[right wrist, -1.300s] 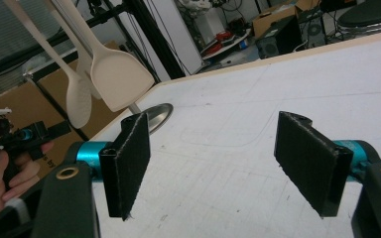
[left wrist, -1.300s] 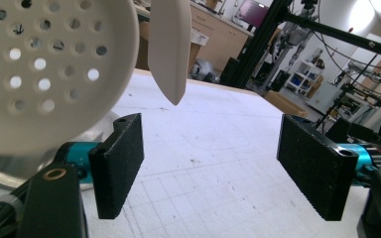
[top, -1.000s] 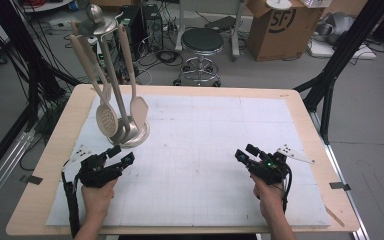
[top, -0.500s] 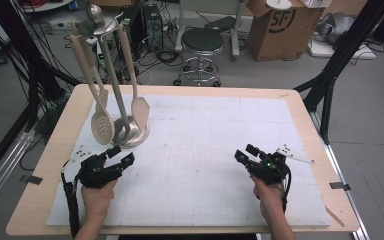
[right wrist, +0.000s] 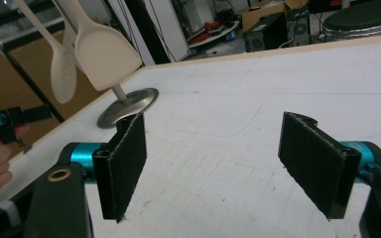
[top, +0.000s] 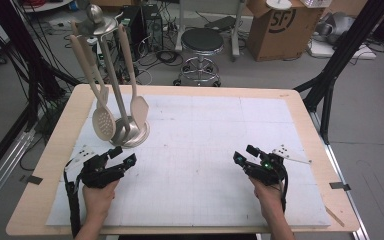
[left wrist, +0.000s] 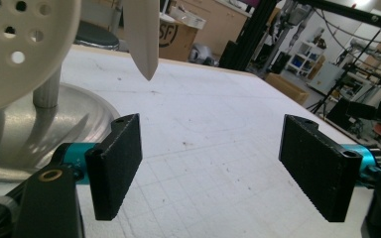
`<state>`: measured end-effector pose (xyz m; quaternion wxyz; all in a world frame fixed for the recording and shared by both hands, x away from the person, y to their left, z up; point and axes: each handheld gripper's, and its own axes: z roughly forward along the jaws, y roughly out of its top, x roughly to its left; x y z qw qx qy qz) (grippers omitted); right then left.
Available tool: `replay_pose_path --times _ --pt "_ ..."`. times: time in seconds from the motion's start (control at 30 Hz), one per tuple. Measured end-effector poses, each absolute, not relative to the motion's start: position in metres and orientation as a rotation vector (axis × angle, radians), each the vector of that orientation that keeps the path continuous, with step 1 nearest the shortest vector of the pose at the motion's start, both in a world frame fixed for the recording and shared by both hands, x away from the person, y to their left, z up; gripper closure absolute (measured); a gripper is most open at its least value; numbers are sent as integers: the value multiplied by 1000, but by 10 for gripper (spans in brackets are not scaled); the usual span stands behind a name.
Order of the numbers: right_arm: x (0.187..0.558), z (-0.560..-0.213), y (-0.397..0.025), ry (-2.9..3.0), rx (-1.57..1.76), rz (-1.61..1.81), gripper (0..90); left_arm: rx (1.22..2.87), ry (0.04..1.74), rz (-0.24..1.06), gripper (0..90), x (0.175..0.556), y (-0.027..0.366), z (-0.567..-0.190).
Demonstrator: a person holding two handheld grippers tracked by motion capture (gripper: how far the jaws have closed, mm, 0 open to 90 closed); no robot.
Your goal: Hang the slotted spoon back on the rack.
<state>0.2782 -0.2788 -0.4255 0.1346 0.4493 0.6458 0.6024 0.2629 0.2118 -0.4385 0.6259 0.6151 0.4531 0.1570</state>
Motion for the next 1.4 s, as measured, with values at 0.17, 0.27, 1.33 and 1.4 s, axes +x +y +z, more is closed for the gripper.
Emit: replay_pose_path --times 0.17,0.27,1.33,1.4 --pt "278 -426 -274 1903 1278 1701 258 1447 1031 371 253 263 207 -438" --pt "278 -425 -272 1908 1274 1690 255 1463 1022 371 253 262 204 -438" --pt "277 -424 -272 1911 1259 1679 252 1494 1009 400 253 261 200 -436" --pt "277 -424 -272 1911 1259 1680 252 1495 1009 400 253 261 200 -436"
